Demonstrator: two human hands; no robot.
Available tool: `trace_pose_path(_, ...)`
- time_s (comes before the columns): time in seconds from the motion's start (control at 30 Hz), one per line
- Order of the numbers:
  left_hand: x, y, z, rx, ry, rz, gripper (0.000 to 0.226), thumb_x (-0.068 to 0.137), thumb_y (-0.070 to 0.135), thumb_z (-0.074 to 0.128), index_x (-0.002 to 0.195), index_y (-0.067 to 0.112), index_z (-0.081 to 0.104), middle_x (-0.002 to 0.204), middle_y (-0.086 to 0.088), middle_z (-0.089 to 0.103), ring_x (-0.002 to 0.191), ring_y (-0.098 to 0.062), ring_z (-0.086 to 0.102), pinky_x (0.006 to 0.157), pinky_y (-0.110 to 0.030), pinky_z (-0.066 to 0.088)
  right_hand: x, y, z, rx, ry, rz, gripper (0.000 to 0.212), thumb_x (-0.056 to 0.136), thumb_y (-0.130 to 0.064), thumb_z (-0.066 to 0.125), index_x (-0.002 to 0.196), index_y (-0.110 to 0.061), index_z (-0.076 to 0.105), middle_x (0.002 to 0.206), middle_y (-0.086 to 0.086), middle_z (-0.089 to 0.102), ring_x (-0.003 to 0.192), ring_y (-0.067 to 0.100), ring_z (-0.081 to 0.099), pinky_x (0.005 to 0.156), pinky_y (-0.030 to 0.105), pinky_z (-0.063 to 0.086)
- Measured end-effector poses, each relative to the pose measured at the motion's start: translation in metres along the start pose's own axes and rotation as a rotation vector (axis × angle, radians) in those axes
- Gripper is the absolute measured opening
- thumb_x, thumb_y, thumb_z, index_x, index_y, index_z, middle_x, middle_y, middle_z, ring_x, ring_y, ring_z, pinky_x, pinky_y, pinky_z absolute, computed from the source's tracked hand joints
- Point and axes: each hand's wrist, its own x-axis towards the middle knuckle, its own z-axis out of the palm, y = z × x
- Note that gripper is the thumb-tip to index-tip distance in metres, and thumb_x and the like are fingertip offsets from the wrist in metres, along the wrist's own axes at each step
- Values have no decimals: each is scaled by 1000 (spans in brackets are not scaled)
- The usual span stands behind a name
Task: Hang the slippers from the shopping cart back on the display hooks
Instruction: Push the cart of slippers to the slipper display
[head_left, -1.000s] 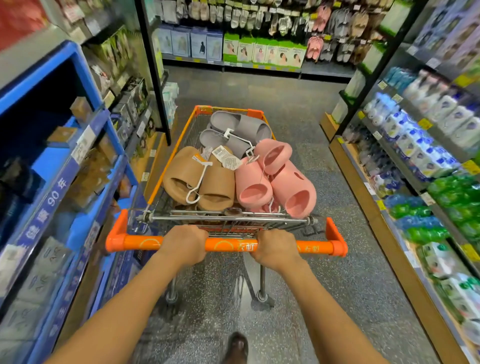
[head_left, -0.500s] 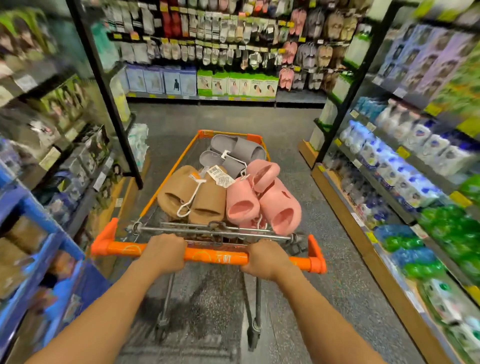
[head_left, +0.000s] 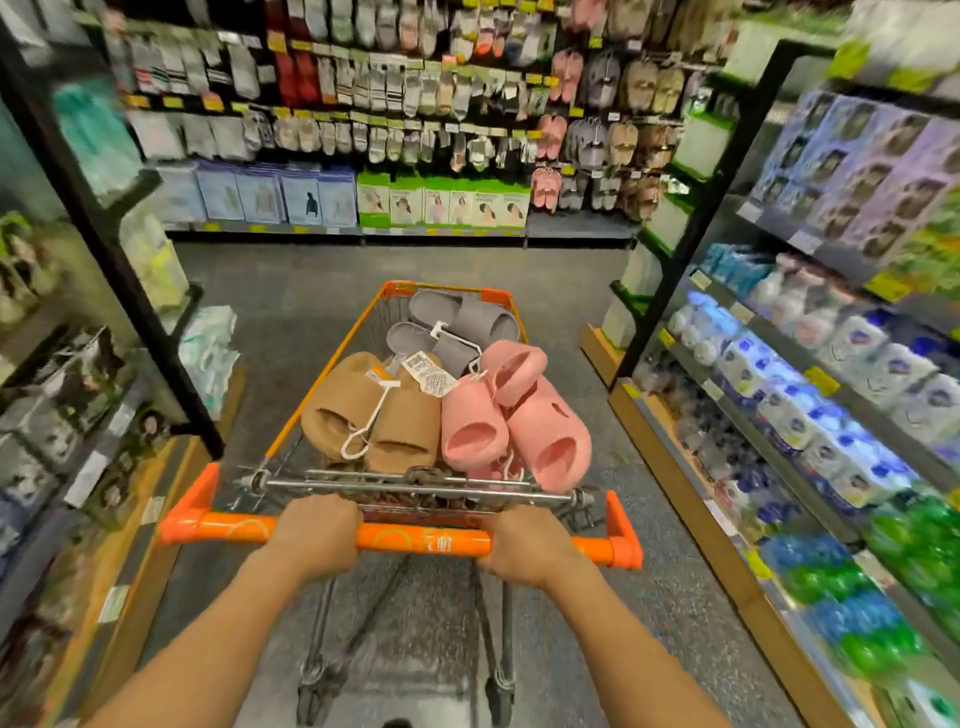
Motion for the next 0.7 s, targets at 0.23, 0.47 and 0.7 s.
trace_pose_path(0.23,149,-27,-59,-15,2,48,21,83,19,46,97,18,63,104,-6,66,97,-26,62,80,-36,49,125,69,-63,-24,-78,139,13,78,-28,55,74,-15,56,89,13,66,79,31,58,63,31,39)
trace_pose_path(0.47,303,-54,-117,-12,-20,71,14,81,20,49,88,19,61,98,-5,66,91,-25,63,73,-34,48,263,135,-105,-29,-23,160,16,77,-31,56,69,-17,55,85,11,66,76,31,59,62,30,38)
trace_pose_path(0.7,467,-75,-187,-16,-5,61,5,82,19,50,77,19,52,96,-6,65,91,-24,62,69,-32,45,412,213,-160,9,26,192,17,77,-30,56,72,-14,55,83,11,65,79,31,61,62,31,40)
